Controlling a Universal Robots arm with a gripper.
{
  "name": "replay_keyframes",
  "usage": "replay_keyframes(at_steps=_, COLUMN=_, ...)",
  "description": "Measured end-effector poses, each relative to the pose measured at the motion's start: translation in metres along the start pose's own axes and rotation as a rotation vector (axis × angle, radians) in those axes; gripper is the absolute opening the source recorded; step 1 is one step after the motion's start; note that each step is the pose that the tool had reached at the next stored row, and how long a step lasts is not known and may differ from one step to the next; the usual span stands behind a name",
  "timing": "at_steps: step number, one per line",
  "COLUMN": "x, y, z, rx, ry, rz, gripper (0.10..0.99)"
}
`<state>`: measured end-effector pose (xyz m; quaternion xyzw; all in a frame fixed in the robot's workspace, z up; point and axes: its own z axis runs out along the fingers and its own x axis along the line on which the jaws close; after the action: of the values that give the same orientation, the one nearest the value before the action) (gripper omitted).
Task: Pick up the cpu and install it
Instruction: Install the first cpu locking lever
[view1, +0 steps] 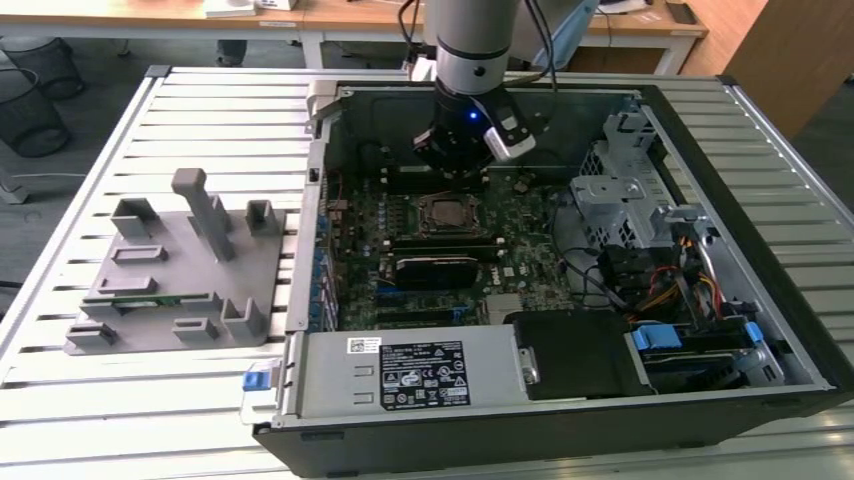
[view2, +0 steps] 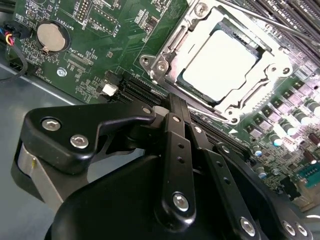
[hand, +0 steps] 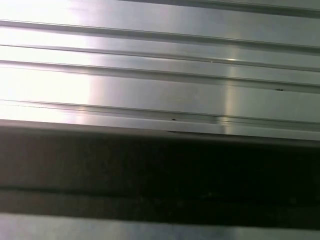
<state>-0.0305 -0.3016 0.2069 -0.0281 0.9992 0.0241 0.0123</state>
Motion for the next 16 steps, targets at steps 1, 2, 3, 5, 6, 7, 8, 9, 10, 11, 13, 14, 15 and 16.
replay_keyframes(at_steps=1, x=-0.0003, y=-0.0001, z=0.0009, rx=0.000, ry=0.0001, rz=0.000, gripper=0.106)
replay_keyframes(at_steps=2, x=-0.0006, y=-0.0001, z=0.0019, rx=0.000, ry=0.0001, rz=0.000, gripper=0.106)
replay_keyframes(at_steps=3, x=-0.0008, y=-0.0002, z=0.0029, rx=0.000, ry=0.0001, rz=-0.001, gripper=0.106)
replay_keyframes(at_steps=5, x=-0.0012, y=-0.0003, z=0.0047, rx=0.000, ry=0.0001, rz=-0.001, gripper=0.106)
replay_keyframes(at_steps=6, x=-0.0014, y=-0.0004, z=0.0057, rx=0.000, ry=0.0002, rz=-0.001, gripper=0.106)
replay_keyframes(at_steps=7, x=-0.0015, y=-0.0004, z=0.0066, rx=0.000, ry=0.0001, rz=-0.001, gripper=0.106)
replay_keyframes(at_steps=8, x=-0.0016, y=-0.0005, z=0.0074, rx=0.000, ry=0.0001, rz=-0.002, gripper=0.106)
replay_keyframes(at_steps=9, x=-0.0018, y=-0.0005, z=0.0079, rx=0.000, ry=0.0001, rz=-0.002, gripper=0.106)
replay_keyframes(at_steps=10, x=-0.0018, y=-0.0005, z=0.0081, rx=0.000, ry=0.0002, rz=-0.002, gripper=0.106)
replay_keyframes(at_steps=11, x=-0.0018, y=-0.0006, z=0.0081, rx=0.001, ry=0.0003, rz=-0.002, gripper=0.106)
replay_keyframes(at_steps=13, x=-0.0019, y=-0.0005, z=0.0082, rx=0.003, ry=0.0003, rz=-0.002, gripper=0.106)
replay_keyframes(at_steps=14, x=-0.0019, y=-0.0005, z=0.0079, rx=0.003, ry=0.0004, rz=-0.002, gripper=0.106)
replay_keyframes(at_steps=15, x=-0.0019, y=-0.0004, z=0.0075, rx=0.003, ry=0.0002, rz=-0.003, gripper=0.106)
replay_keyframes(at_steps=16, x=-0.0019, y=-0.0005, z=0.0074, rx=0.004, ry=0.0002, rz=-0.003, gripper=0.106)
